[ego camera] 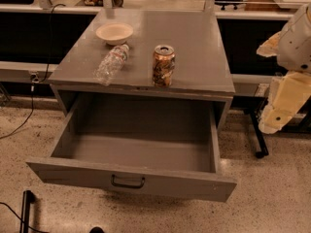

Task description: Close top drawer

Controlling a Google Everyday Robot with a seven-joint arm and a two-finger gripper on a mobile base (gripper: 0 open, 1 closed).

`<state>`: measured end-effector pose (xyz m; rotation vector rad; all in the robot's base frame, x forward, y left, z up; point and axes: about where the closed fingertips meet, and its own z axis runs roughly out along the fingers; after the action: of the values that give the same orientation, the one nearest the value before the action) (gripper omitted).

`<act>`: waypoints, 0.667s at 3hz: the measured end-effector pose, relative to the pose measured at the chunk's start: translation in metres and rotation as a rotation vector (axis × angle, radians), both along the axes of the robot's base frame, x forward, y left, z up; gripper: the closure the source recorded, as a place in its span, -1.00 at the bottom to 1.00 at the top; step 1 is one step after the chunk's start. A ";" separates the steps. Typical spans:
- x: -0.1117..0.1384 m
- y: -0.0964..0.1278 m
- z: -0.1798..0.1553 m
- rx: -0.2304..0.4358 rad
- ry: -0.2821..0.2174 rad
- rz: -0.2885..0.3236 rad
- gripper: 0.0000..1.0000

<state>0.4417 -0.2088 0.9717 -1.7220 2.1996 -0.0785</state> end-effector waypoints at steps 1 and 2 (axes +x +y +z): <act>-0.008 0.020 -0.026 0.074 -0.010 0.073 -1.00; -0.016 0.018 -0.042 0.126 -0.031 0.076 -1.00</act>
Offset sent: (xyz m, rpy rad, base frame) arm -0.0034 0.0152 -0.0134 0.0419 -0.0084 0.0484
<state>0.4256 -0.1910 0.9297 -1.7210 2.0674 0.0510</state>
